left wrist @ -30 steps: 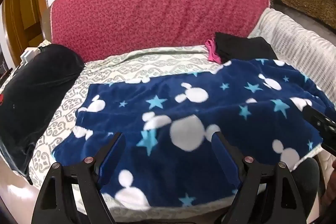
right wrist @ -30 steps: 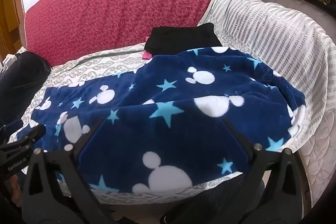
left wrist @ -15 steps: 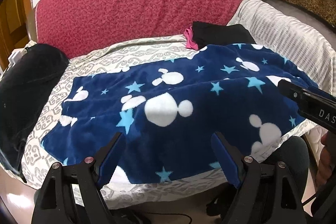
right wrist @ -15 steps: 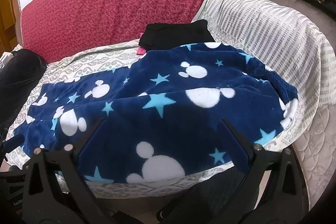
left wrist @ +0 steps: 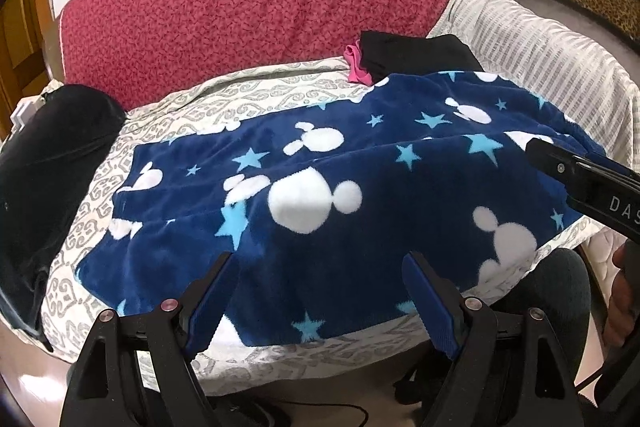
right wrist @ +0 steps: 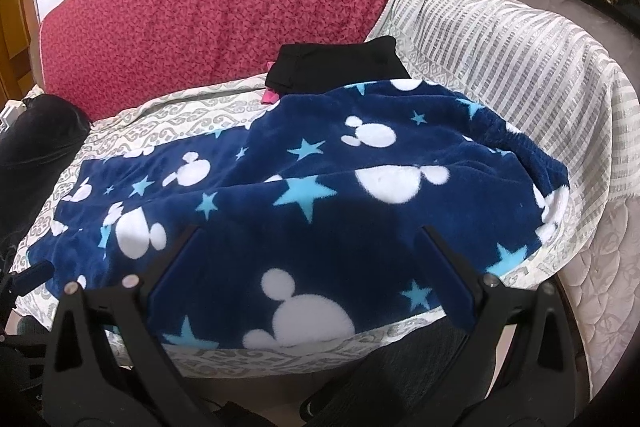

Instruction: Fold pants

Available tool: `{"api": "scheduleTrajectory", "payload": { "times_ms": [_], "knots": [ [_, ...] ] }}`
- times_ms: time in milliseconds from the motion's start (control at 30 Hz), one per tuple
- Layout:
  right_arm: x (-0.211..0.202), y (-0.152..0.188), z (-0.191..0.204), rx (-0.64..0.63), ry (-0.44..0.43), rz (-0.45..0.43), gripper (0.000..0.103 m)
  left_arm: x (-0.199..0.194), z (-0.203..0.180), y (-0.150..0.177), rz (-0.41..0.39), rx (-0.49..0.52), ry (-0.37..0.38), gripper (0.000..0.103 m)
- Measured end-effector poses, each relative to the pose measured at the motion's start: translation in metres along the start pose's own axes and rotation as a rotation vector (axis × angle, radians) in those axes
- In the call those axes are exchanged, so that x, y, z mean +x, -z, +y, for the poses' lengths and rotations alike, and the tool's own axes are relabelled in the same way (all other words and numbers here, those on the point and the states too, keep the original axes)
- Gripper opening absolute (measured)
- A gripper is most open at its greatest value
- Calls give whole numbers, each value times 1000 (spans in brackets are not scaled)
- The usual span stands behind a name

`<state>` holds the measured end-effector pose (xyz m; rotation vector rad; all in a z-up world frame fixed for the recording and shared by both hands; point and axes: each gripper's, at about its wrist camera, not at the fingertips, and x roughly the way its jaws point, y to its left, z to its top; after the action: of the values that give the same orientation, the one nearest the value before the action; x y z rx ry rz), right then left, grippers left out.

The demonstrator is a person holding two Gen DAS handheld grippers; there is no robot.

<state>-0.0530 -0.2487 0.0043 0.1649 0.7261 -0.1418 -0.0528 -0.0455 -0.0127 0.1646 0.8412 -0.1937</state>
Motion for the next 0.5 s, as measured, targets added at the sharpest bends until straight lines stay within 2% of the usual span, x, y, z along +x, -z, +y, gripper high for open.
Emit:
{"api": "scheduleTrajectory", "payload": {
  "times_ms": [500],
  "knots": [
    [7, 2, 1, 6, -8, 25, 102, 11, 5, 4, 33, -15, -5, 85]
  ]
}}
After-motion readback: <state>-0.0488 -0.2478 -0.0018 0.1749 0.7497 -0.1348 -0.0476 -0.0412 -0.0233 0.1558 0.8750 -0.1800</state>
